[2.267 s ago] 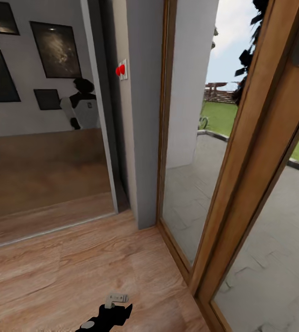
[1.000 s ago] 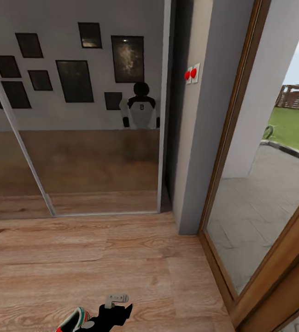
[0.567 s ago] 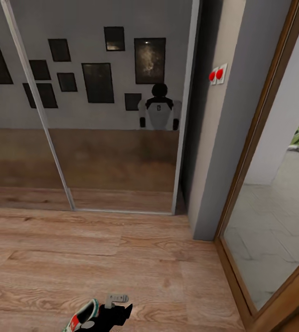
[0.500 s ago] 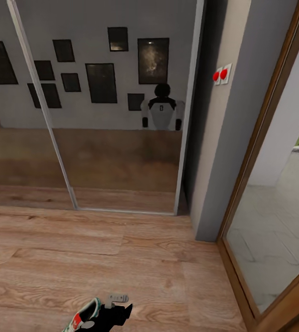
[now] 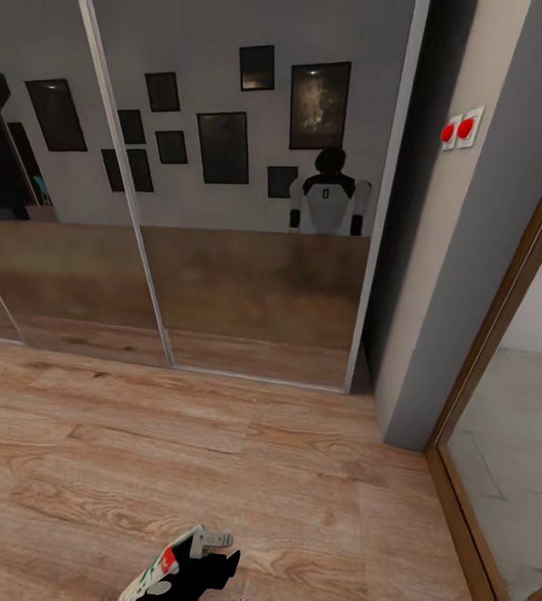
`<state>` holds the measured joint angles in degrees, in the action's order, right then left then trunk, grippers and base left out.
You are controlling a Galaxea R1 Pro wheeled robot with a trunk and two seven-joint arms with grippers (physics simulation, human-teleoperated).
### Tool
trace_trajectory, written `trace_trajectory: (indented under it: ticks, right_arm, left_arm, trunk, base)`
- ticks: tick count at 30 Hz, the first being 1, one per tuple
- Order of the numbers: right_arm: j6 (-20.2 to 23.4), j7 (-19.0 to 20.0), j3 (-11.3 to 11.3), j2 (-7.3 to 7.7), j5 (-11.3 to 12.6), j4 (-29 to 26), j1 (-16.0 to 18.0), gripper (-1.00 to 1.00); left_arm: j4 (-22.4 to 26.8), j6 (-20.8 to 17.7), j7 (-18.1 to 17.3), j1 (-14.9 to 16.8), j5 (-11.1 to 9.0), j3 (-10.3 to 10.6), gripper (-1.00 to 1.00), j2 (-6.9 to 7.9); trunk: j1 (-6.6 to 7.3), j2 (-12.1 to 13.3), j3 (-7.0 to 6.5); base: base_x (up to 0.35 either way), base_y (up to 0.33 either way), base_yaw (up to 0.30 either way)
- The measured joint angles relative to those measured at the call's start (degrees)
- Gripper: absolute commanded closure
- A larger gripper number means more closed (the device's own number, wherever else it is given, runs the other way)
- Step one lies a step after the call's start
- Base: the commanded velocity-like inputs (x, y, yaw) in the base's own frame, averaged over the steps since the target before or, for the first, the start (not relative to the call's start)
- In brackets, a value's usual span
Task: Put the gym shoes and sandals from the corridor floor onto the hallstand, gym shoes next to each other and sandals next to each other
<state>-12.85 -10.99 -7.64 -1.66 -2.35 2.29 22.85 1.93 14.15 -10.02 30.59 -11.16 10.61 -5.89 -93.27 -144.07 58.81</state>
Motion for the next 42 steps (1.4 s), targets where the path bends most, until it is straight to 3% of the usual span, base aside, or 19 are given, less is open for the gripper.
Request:
trace_trajectory:
  ticks: [18,42]
  right_arm:
    - [0.0,0.0,0.0,-0.01,0.0,0.0,0.0,-1.00]
    - [0.0,0.0,0.0,-0.01,-0.1,0.0,0.0,-1.00]
  left_arm:
    - [0.0,0.0,0.0,0.0,0.0,0.0,-1.00,0.00]
    - [0.0,0.0,0.0,0.0,0.0,0.0,-1.00,0.00]
  trunk:
    - [0.00,0.0,0.45]
    - [0.00,0.0,0.46]
  base:
    - [-0.035,0.087,0.133]
    - [-0.002,0.004,0.273]
